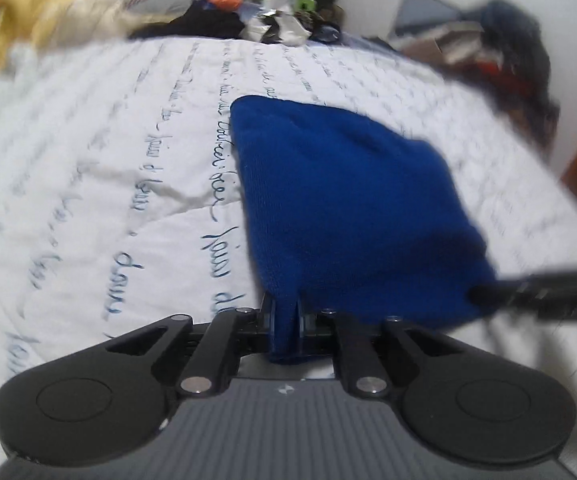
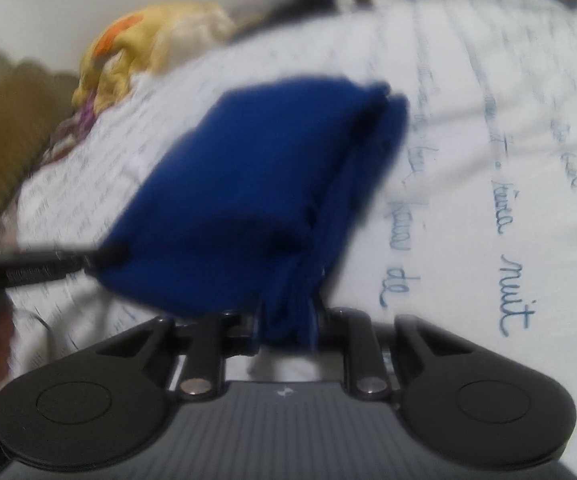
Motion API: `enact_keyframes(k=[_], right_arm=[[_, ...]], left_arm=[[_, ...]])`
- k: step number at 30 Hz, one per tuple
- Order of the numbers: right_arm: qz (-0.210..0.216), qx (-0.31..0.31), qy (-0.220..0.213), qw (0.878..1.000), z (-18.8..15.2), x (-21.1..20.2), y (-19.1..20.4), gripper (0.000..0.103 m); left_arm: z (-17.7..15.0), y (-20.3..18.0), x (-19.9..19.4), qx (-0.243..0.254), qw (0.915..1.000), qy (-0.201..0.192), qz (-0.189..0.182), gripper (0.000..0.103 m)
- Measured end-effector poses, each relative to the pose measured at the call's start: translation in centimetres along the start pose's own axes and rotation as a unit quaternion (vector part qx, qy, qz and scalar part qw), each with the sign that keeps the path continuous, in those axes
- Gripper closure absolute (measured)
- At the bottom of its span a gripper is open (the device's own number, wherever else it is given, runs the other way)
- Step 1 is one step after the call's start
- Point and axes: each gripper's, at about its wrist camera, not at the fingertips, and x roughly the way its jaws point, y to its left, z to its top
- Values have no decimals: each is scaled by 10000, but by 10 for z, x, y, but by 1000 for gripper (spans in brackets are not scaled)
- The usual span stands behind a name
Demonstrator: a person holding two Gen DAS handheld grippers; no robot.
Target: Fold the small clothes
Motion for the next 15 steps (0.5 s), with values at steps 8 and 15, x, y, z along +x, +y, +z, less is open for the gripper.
enact_keyframes(k=[8,15], right_arm=[[102,695,-839,9940,42,-28,-31,35],[-264,-161,-466,9984,120,48,-1,37]], left_arm=[[5,-22,-27,250,9953,-917,-210,38],[2,-50,32,832,9933,-710,-377,33]])
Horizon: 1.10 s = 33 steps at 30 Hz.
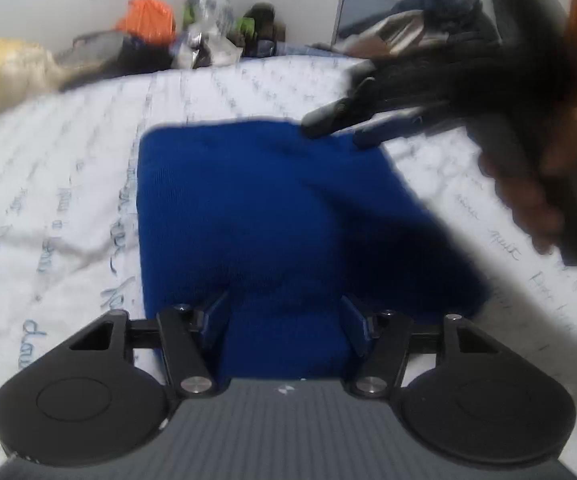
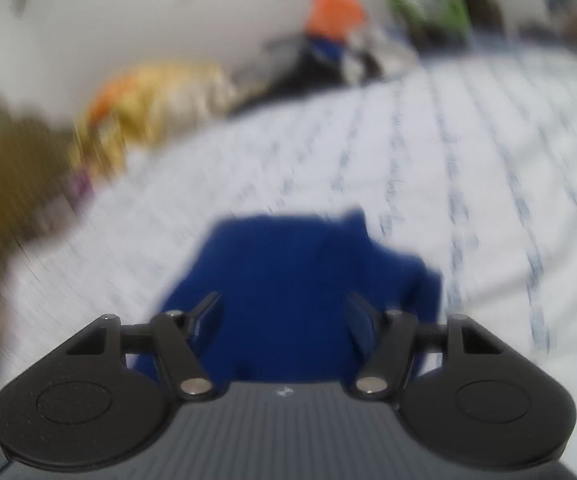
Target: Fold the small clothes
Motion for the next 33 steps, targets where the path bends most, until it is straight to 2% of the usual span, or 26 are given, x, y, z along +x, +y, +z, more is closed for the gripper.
enact_keyframes(k=[1,2,3,4,5,7,8,9,11,12,13,15,17,18,20,21,24,26,28,29,30,31,33], right_arm=[[-384,-331,376,9980,-1,26,2,37],[-448,-719,134,9963,-9,39,0,31],[-416,-774,-40,9961,-12,48,-8,26],[-409,-457,-30,9981,-5,55,-17,26],[-442,-302,133,9985,4,60,-18,26],[-659,-560,570,9946,16,70,-5,26],[-789,-620,660,9928,22,71,1,26],[-913,-635,532,9924,26,67,9,26],[-655,-703,-38,9954,30,49,26,25],[-385,-740,-120,9964,29,45,37,25],[-169,-799,-45,9966,31,48,49,25],[5,-1095,200,9938,30,68,72,25],[-188,-1477,508,9875,25,102,88,25],[-275,-1469,682,9864,22,122,89,12],[-76,-1067,307,9938,20,143,72,0],[-110,-1144,152,9933,21,149,71,0],[-346,-1173,220,9923,25,158,85,0],[-345,-1083,150,9934,18,142,82,0],[-206,-628,-76,9978,13,99,68,0],[-24,-389,-319,9987,7,66,57,0],[192,-142,-510,9984,-4,35,45,0],[420,135,-580,9973,-15,10,29,0],[686,737,-354,9943,-39,-20,-4,0]], left_arm=[[-5,-2,2,97,9999,-82,-60,31],[-10,-5,2,200,9997,-165,-18,30],[-14,-9,1,313,9992,-240,54,29],[-14,-9,1,279,9993,-228,52,29],[-14,-7,1,187,9996,-230,14,29],[-15,-4,2,107,9996,-268,-49,29],[-15,-3,0,60,9996,-281,-65,29],[-15,-3,1,25,9995,-295,-77,28],[-14,-2,1,-15,9995,-306,-118,25],[-14,-3,1,-10,9994,-302,-144,23],[-13,-3,0,12,9994,-292,-166,22],[-13,-4,1,42,9994,-275,-197,20],[-12,-1,1,13,9994,-282,-223,20],[-11,0,2,-21,9993,-291,-235,20],[-12,0,1,-88,9992,-306,-259,20],[-11,1,1,-113,9991,-311,-268,20],[-12,-1,0,-73,9991,-317,-263,19],[-13,1,-5,-114,9989,-372,-279,19],[-16,11,-19,-411,9979,-460,-205,19],[-18,19,-29,-640,9964,-513,-231,14],[-21,28,-38,-914,9939,-559,-272,3],[-23,38,-44,-1215,9906,-558,-274,0],[-24,61,-42,-1821,9821,-252,-419,4]])
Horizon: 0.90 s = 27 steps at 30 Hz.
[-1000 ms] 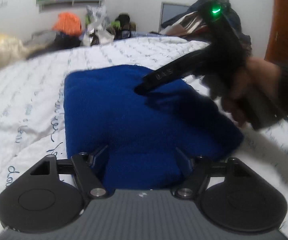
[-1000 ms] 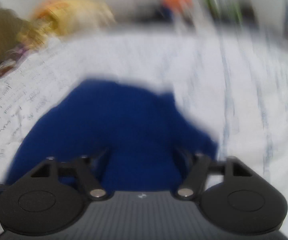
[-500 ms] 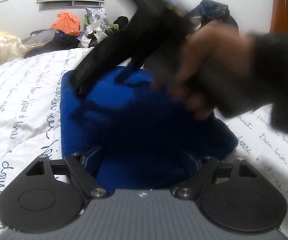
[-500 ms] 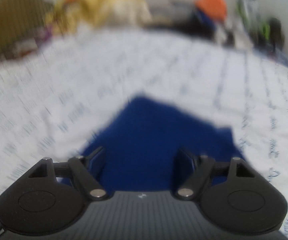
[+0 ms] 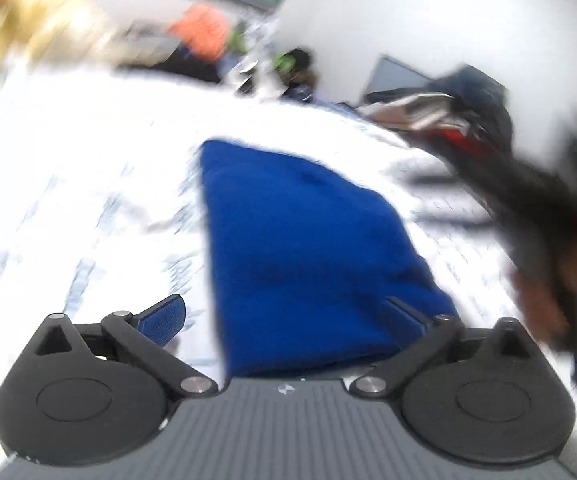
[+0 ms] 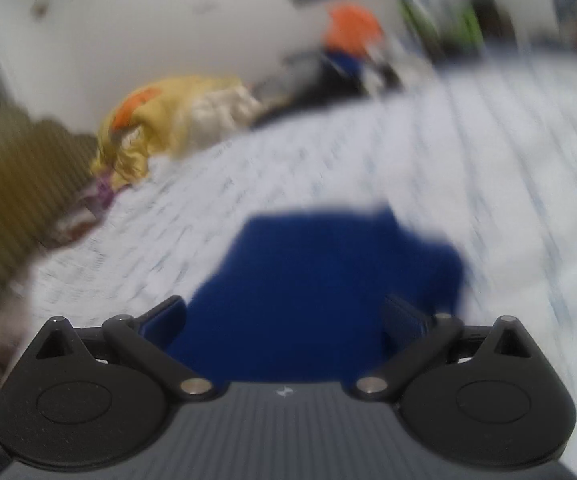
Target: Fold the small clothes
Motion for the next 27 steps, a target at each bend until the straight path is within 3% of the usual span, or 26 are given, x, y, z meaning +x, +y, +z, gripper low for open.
enact_keyframes(k=[4,6,8,10,11,12,14,18,20,22,23,24,26,27], right_arm=[[-25,1130,529,9922,-24,-17,-46,0],[226,1358,849,9868,-35,-11,-52,9],[340,1007,988,9894,-43,-6,-38,13],[294,610,1090,9917,-44,4,-22,39],[177,534,1196,9912,-42,8,-19,72],[86,478,1218,9914,-37,13,-18,83],[101,443,1258,9910,-26,19,-22,89],[478,346,767,9953,-7,-19,-9,91],[764,235,659,9946,-11,-45,1,91],[868,125,931,9918,-28,-55,6,88],[758,23,1179,9901,-38,-52,6,73],[578,-42,1352,9891,-46,-46,4,44],[178,12,1056,9943,-45,-40,-11,22],[37,215,753,9969,-37,-38,-22,22]], left_arm=[[21,31,19,-1139,9910,538,-450,10],[30,36,28,-1542,9822,851,-653,26],[33,35,37,-1705,9751,1149,-829,37],[36,30,40,-1472,9792,1214,-694,47],[38,28,44,-1334,9807,1312,-566,74],[40,27,49,-1215,9819,1406,-359,91],[49,27,52,-1106,9833,1422,-276,91],[69,10,3,-524,9938,869,-463,92],[63,3,-21,-186,9938,866,-674,90],[43,5,-28,283,9902,1136,-760,70],[33,13,-25,348,9900,1207,-637,52],[28,22,-19,256,9923,1143,-397,36],[34,41,-6,-171,9961,852,-158,30],[41,48,3,-387,9962,757,-211,30]])
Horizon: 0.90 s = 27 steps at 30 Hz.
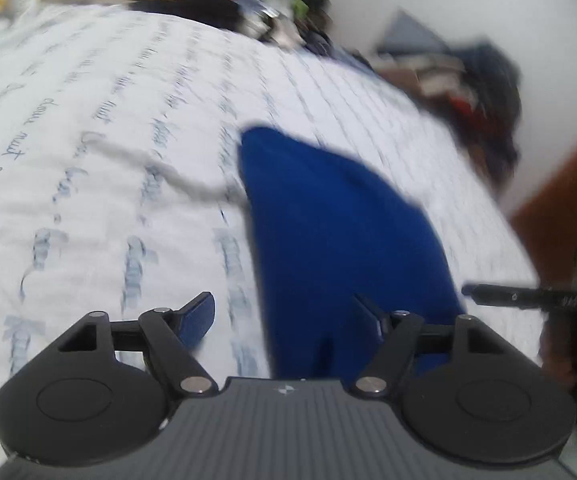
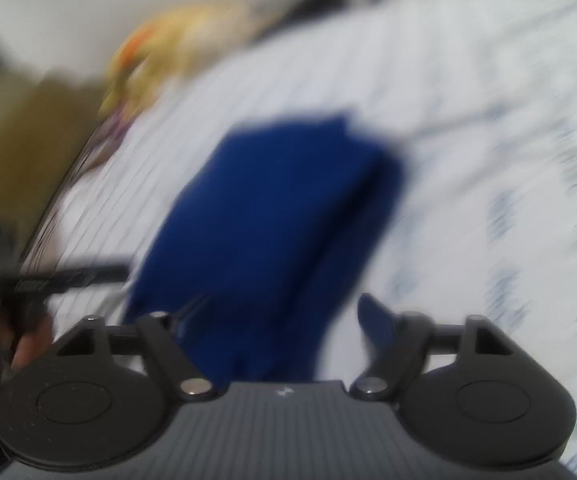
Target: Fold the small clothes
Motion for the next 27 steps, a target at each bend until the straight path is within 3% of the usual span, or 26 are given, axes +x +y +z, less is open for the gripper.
enact_keyframes(k=[3,6,7,8,9,10,11,12,14,16,17,18,20,23,25,26,27], right_arm=[[-32,840,-403,9956,35,14,-35,22],[-85,1160,-179,9931,65,53,-53,24],[-45,1123,-231,9934,72,61,-53,25],[-1,1078,-254,9938,75,68,-52,32],[32,984,-244,9948,77,74,-49,64],[51,842,-34,9964,79,86,-41,88],[-2,608,43,9981,77,95,-30,92],[-186,160,-129,9996,74,92,-16,92],[-448,-1049,-500,9922,59,71,22,93],[-605,-2636,-1041,9571,20,32,67,93],[-621,-3082,-1132,9425,3,21,80,93],[-604,-3166,-1091,9403,-4,19,84,93],[-748,-2954,-930,9479,6,32,72,93],[-1259,-2254,-1054,9603,41,58,31,92],[-1488,-1565,-923,9720,56,64,6,90],[-1568,-1215,-732,9774,61,62,2,89],[-1559,-1044,-712,9796,60,53,1,89]], left_arm=[[33,4,33,-254,9997,-50,9,28],[64,-1,78,-219,9993,96,279,27],[74,-2,88,-121,9994,-14,322,25],[81,-7,98,-31,9993,-60,372,25],[87,-11,107,57,9991,-46,429,39],[88,-18,111,284,9983,-62,499,60],[87,-28,112,601,9958,-104,677,90],[81,-41,104,942,9912,-364,852,91],[54,-69,71,1847,9717,-1119,957,92],[9,-90,37,2907,9314,-1964,973,92],[-8,-96,33,3282,9131,-2133,1141,92],[-14,-98,39,3435,9080,-2039,1261,92],[-3,-91,66,3287,9173,-1738,1427,91],[31,-67,104,2637,9391,-1363,1733,85],[45,-57,104,2204,9555,-990,1691,75],[46,-55,91,2094,9582,-1069,1630,74],[41,-55,74,2053,9585,-1257,1527,57]])
